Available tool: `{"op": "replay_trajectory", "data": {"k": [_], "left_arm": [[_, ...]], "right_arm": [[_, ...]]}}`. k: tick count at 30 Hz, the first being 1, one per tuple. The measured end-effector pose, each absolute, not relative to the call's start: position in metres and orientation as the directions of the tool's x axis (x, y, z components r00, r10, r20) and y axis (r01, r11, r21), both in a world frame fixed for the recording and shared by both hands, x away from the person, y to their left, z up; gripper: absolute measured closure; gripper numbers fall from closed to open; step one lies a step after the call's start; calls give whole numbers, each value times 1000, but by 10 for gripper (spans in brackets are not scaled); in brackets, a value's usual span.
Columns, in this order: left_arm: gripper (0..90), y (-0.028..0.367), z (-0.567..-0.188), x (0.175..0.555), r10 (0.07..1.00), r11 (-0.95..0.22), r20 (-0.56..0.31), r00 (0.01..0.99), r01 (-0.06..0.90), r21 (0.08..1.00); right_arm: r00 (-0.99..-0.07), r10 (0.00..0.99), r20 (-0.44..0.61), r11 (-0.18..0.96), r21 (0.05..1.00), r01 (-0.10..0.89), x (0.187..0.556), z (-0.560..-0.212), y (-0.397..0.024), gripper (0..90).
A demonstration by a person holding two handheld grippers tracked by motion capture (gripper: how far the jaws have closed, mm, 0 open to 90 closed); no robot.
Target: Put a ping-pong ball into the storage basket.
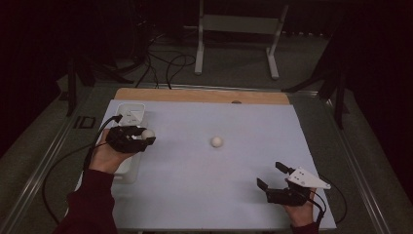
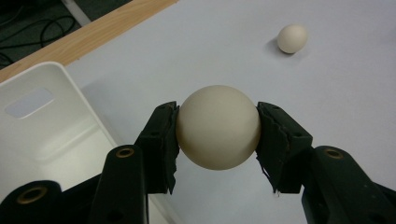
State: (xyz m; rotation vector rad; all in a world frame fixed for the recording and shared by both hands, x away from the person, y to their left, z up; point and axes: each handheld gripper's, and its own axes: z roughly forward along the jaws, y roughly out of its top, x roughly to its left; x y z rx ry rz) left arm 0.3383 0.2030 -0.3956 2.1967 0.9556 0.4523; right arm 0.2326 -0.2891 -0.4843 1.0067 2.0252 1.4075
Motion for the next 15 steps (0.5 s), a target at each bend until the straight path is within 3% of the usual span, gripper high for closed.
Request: {"op": "replay_trajectory", "data": {"k": [15], "left_arm": [[511, 215, -395, 337, 757, -478, 37, 653, 514, 712]], "right_arm": [[-620, 784, 26, 206, 932, 299, 233, -485, -289, 78]]}}
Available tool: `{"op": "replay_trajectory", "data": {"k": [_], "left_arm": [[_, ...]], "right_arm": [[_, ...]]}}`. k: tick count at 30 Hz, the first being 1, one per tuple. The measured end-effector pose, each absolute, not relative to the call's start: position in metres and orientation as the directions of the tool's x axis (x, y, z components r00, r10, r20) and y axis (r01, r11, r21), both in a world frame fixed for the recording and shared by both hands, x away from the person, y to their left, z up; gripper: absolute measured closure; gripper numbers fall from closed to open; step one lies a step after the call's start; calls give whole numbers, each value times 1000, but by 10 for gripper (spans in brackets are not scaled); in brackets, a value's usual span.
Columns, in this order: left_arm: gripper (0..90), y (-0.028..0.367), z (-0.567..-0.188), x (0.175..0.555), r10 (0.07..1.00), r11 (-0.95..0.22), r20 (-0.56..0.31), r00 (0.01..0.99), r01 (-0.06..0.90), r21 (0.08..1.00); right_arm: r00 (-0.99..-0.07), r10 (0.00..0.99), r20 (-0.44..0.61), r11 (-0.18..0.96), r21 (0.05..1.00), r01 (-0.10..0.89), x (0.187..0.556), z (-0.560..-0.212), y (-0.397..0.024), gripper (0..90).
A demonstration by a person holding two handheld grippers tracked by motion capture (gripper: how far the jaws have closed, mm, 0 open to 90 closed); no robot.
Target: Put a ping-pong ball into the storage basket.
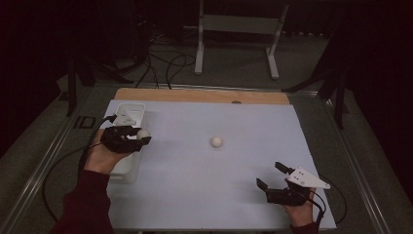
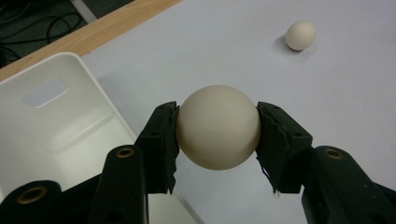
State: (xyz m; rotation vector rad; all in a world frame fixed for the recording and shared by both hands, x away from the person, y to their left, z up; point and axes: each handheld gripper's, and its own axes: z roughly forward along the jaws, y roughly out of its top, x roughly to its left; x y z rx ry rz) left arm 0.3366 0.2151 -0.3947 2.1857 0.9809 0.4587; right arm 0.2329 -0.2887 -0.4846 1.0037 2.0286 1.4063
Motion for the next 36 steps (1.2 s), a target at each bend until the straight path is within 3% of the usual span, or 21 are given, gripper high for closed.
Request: {"op": "replay_trajectory", "data": {"k": [36], "left_arm": [[511, 244, -390, 331, 795, -440, 35, 606, 536, 720]], "right_arm": [[-622, 783, 26, 206, 932, 299, 233, -485, -288, 78]]}}
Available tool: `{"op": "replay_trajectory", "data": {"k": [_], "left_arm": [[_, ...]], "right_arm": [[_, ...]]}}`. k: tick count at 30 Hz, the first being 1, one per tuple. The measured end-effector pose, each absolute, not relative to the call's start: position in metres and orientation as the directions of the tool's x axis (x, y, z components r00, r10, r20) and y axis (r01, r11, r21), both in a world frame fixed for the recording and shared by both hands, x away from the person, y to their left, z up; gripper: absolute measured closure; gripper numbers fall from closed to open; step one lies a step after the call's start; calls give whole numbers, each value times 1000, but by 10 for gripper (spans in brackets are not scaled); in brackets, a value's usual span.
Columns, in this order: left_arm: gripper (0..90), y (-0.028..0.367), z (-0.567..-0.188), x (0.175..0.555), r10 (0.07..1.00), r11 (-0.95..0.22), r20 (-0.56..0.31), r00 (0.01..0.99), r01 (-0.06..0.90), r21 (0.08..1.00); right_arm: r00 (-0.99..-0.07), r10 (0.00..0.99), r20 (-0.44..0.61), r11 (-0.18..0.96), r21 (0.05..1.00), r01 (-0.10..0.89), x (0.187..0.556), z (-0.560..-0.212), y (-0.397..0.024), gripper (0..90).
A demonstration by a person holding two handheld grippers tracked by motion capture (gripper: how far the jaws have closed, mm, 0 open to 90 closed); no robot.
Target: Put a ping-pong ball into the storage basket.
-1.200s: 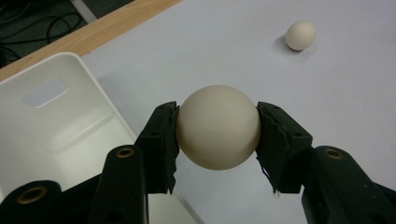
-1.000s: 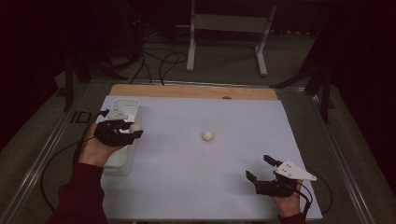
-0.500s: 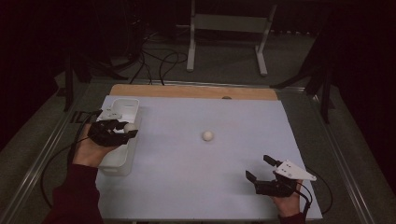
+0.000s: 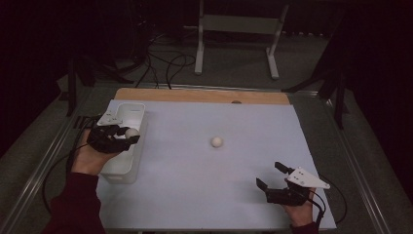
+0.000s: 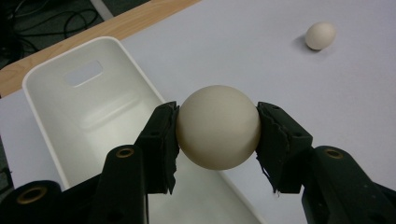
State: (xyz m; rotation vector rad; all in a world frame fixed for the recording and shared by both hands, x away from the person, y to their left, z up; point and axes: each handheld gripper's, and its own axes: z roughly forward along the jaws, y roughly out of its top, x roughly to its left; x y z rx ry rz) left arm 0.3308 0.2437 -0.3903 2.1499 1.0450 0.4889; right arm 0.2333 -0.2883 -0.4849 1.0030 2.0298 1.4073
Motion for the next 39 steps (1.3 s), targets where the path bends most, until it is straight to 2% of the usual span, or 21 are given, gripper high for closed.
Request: {"op": "replay_trajectory", "data": {"k": [39], "left_arm": [[509, 270, -390, 323, 840, -404, 47, 541, 565, 720]], "right_arm": [[-621, 784, 26, 207, 931, 300, 233, -485, -288, 78]]}}
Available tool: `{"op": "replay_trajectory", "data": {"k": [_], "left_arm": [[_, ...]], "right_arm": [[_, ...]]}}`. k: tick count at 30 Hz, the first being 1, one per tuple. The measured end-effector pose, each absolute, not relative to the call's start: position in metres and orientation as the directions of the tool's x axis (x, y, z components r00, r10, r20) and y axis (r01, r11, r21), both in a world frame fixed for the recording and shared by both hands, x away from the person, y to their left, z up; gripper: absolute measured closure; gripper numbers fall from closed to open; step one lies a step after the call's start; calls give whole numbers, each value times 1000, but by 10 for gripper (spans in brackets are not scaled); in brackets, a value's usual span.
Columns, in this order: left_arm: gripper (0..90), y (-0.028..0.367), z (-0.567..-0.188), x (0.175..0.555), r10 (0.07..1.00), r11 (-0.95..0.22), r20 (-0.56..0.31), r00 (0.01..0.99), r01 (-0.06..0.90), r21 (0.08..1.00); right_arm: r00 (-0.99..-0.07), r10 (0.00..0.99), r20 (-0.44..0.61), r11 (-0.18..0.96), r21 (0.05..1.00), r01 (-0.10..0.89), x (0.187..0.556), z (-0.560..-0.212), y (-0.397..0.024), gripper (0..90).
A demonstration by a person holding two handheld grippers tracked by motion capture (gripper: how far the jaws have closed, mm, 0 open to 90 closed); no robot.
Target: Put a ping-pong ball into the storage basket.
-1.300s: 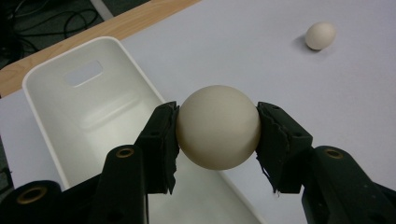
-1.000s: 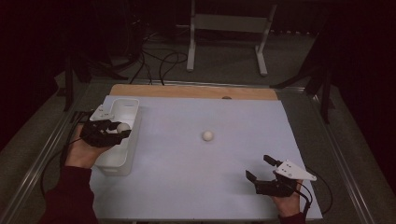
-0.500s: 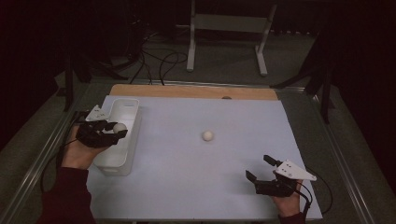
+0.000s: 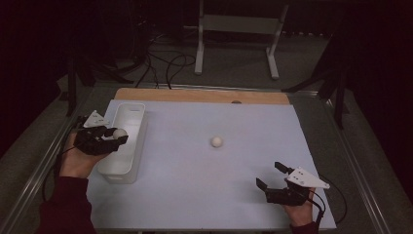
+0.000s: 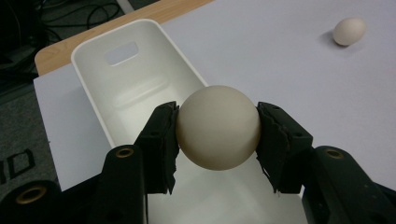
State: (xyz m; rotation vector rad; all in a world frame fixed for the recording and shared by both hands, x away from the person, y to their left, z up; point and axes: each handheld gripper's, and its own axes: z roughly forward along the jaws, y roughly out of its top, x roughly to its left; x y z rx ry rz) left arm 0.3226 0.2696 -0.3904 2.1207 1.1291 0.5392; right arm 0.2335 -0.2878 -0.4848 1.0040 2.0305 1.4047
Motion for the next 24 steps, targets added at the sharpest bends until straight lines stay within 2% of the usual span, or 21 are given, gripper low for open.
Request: {"op": "replay_trajectory", "data": {"k": [3, 4, 6, 7, 10, 24], "left_arm": [[486, 271, -391, 324, 850, -387, 35, 526, 578, 718], [436, 270, -392, 325, 855, -378, 30, 517, 584, 718], [218, 268, -392, 326, 864, -376, 41, 502, 589, 715], [144, 268, -392, 327, 867, -366, 27, 498, 597, 714], [27, 267, -392, 329, 871, -348, 12, 490, 602, 719], [1, 258, -393, 329, 862, -359, 28, 506, 570, 739]], "right_arm": [[-622, 783, 28, 206, 931, 301, 234, -485, -288, 78], [-622, 782, 28, 206, 931, 301, 234, -485, -288, 78], [-622, 783, 28, 206, 931, 301, 234, -485, -288, 78], [-622, 783, 28, 206, 931, 301, 233, -485, -288, 78], [-621, 783, 27, 206, 931, 301, 233, -485, -288, 78], [-622, 782, 27, 205, 932, 298, 234, -485, -288, 78]]}}
